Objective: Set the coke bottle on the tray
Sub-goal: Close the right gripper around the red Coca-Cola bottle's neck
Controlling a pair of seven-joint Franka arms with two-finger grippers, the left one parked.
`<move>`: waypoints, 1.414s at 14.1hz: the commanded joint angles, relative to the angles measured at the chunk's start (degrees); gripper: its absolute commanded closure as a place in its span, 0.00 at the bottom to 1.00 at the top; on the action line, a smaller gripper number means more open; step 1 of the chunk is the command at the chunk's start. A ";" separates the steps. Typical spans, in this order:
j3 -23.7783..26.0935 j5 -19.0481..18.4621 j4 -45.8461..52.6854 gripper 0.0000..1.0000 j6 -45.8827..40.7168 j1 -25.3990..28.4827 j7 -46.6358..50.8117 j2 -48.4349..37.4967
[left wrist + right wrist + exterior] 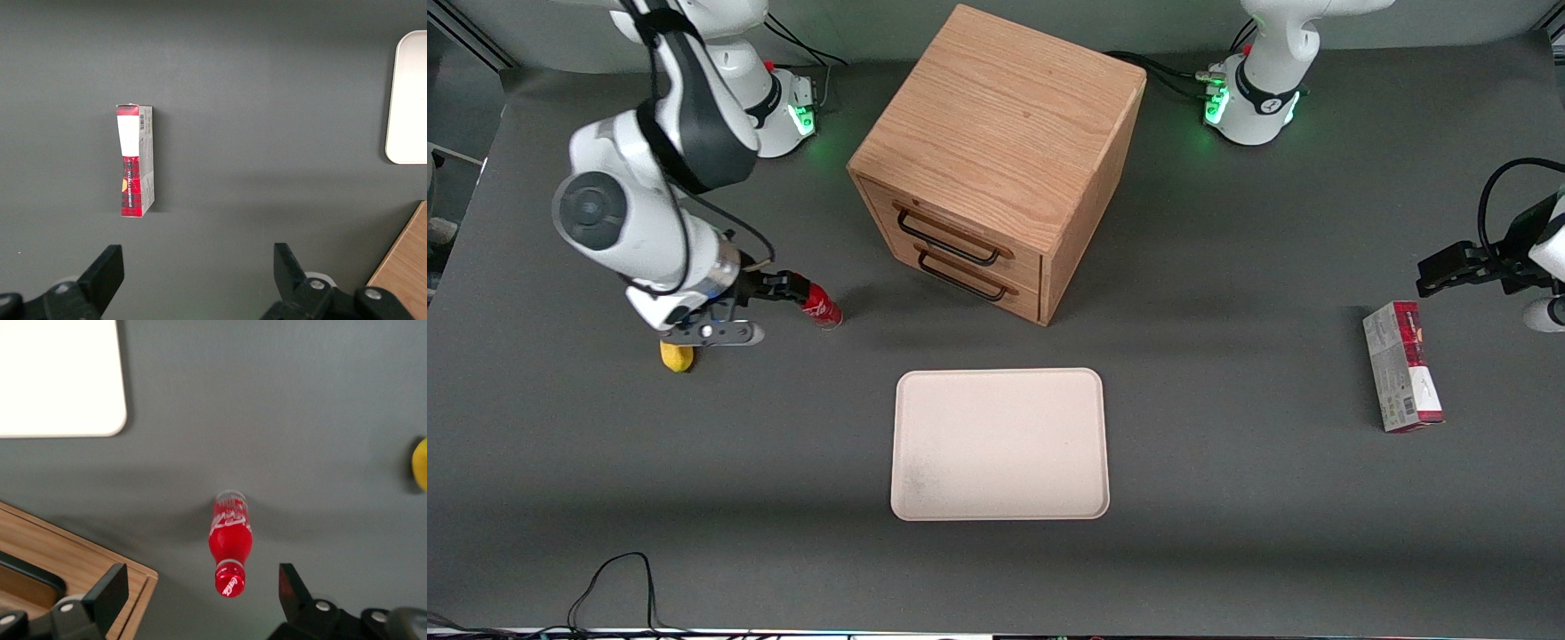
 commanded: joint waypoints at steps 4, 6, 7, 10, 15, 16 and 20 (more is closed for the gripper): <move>0.23 -1.35 -15.50 0.00 9.77 0.19 1.67 -9.83; 0.23 -1.35 -17.86 0.00 12.40 0.19 1.58 -10.00; 0.23 -1.35 -19.35 0.00 14.68 0.19 1.67 -10.09; 0.32 -0.91 -22.79 0.00 20.57 0.19 2.02 -10.09; 0.49 -0.65 -26.48 0.06 25.94 0.54 2.11 -9.92; 0.49 -0.74 -26.92 0.13 26.82 0.55 2.19 -9.74; 0.49 -0.65 -27.10 0.67 27.71 0.55 3.51 -8.68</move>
